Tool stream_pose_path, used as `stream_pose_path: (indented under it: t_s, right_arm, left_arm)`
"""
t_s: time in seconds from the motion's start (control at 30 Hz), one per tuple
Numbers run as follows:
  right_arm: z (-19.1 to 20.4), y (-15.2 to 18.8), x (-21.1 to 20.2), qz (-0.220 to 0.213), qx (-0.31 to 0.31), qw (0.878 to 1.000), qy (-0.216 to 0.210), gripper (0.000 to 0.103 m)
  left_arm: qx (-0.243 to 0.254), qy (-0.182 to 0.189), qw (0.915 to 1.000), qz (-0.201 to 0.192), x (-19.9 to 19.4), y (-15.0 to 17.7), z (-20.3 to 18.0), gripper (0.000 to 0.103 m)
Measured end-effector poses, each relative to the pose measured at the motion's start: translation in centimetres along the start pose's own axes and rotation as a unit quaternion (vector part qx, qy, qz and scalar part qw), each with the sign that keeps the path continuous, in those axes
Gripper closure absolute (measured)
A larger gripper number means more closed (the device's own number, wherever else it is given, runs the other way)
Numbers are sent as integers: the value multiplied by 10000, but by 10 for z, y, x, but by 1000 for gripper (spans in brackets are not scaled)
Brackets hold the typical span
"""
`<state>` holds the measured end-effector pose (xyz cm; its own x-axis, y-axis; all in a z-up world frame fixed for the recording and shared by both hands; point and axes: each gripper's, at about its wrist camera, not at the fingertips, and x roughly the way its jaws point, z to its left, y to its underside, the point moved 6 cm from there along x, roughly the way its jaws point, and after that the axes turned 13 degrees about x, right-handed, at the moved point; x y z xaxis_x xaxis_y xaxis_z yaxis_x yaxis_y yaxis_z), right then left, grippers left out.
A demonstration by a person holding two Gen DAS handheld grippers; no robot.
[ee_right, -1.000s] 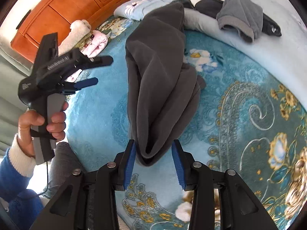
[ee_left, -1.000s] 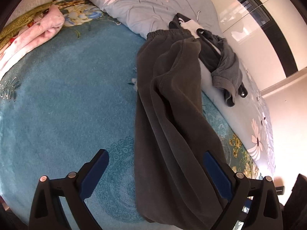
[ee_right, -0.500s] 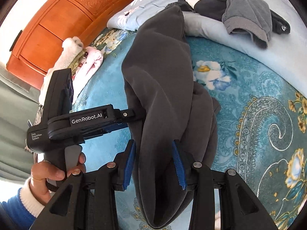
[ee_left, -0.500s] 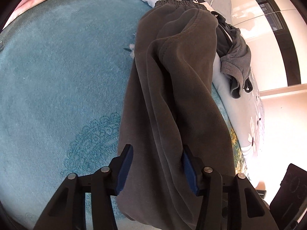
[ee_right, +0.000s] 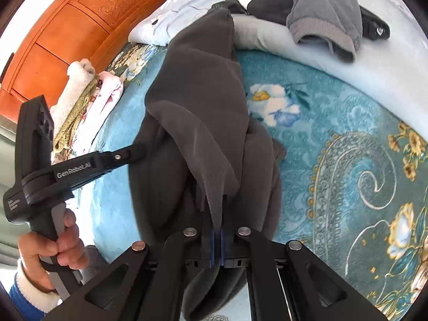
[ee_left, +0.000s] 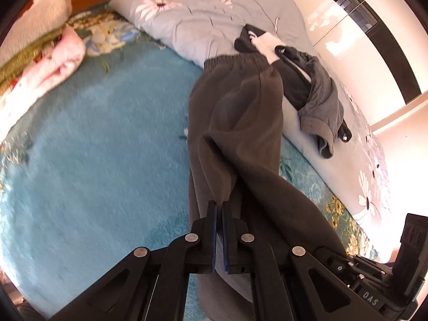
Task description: Fold clothes
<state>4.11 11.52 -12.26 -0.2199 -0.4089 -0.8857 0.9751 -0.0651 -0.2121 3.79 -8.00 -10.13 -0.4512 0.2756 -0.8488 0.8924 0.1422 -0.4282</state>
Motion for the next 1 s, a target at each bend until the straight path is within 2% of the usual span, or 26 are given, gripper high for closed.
stream_pose_path:
  t_s: [0.1, 0.17, 0.23, 0.33, 0.47, 0.53, 0.67, 0.73, 0.8, 0.9, 1.0]
  right_arm:
    - [-4, -36, -34, -710, 106, 9973, 126, 101]
    - [-2, -63, -65, -1276, 133, 9917, 94, 101]
    - [11, -78, -100, -1816, -1, 9834, -32, 101]
    - [32, -94, -154, -2596, -253, 9652, -201, 101]
    - [44, -97, -200, -3272, -599, 9431, -23, 101]
    - [45, -96, -206, -3348, -689, 9397, 85, 101]
    - [35, -82, -198, -3290, -712, 9411, 327, 101]
    - [17, -77, -186, -3132, -496, 9474, 432, 101]
    - [-9, -75, -182, -3057, -120, 9508, 479, 101]
    - [-41, -72, -202, -3233, 313, 9436, 650, 101]
    - [-58, -72, -246, -3646, 427, 9254, 938, 101]
  left_arm:
    - [246, -272, 9983, -458, -33, -32, 8, 99]
    - [500, -427, 9941, -863, -58, -56, 6, 99]
    - [728, -573, 9873, -1289, -86, -82, 1, 99]
    - [1057, -784, 9729, -1903, -127, -119, -6, 99]
    - [1278, -895, 9659, -2065, -153, -142, -1, 99]
    - [1337, -833, 9662, -2040, -155, -137, 1, 99]
    - [1374, -666, 9746, -1636, -125, -95, -6, 99]
    - [1435, -605, 9776, -1416, -107, -72, -16, 99]
    - [1527, -355, 9788, -1319, -101, -60, -37, 99]
    - [1740, 208, 9742, -1421, -110, -54, -83, 99]
    - [1948, 932, 9635, -1580, -131, -45, -137, 99]
